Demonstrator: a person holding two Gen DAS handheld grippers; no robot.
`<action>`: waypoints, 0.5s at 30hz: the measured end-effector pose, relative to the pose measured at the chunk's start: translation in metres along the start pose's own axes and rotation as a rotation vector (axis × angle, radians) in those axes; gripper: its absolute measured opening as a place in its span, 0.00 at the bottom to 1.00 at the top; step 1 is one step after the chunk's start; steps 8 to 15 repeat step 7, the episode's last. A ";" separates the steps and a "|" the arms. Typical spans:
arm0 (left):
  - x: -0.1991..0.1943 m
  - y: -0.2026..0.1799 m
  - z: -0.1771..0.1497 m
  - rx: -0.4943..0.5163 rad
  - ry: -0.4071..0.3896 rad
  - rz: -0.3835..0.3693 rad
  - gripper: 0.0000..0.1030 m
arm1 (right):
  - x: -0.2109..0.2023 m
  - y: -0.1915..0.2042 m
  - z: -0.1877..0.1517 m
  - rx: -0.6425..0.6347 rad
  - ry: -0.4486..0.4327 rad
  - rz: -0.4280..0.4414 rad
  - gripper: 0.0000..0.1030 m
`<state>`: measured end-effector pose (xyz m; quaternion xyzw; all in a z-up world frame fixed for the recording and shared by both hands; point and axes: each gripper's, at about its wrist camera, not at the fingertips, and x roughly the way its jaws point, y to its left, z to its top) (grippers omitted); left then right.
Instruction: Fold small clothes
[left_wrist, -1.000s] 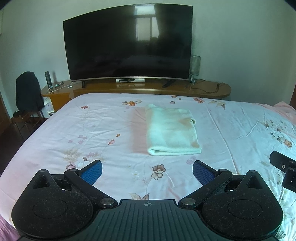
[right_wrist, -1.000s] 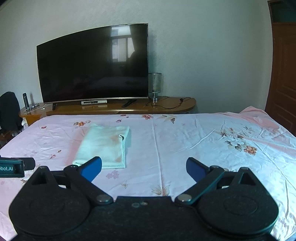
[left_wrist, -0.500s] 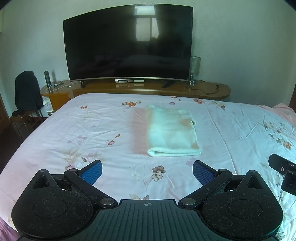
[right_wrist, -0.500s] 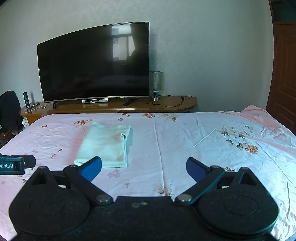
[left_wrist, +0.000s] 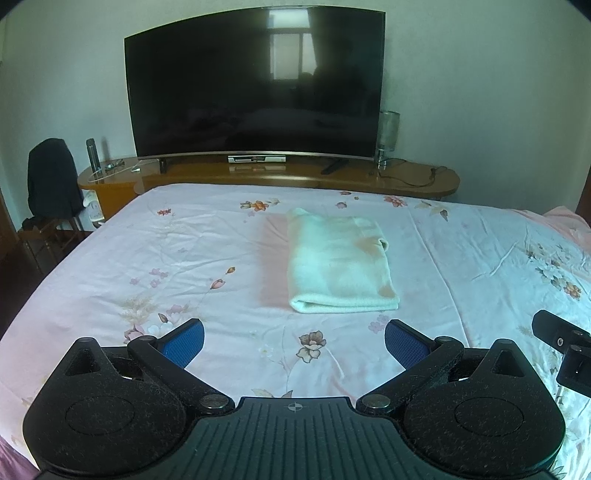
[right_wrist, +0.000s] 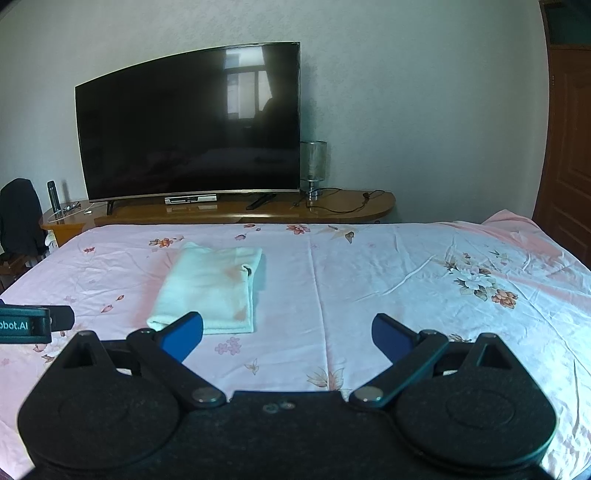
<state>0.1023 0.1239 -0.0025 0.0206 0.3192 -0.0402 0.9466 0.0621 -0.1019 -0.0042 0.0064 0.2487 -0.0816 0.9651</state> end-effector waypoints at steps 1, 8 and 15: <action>0.001 -0.001 0.000 0.004 -0.004 -0.001 1.00 | 0.001 0.000 -0.001 0.001 0.002 0.001 0.95; 0.005 0.000 0.000 -0.025 -0.039 -0.035 1.00 | 0.004 -0.004 -0.002 -0.003 0.008 0.002 0.95; 0.005 0.000 0.000 -0.025 -0.039 -0.035 1.00 | 0.004 -0.004 -0.002 -0.003 0.008 0.002 0.95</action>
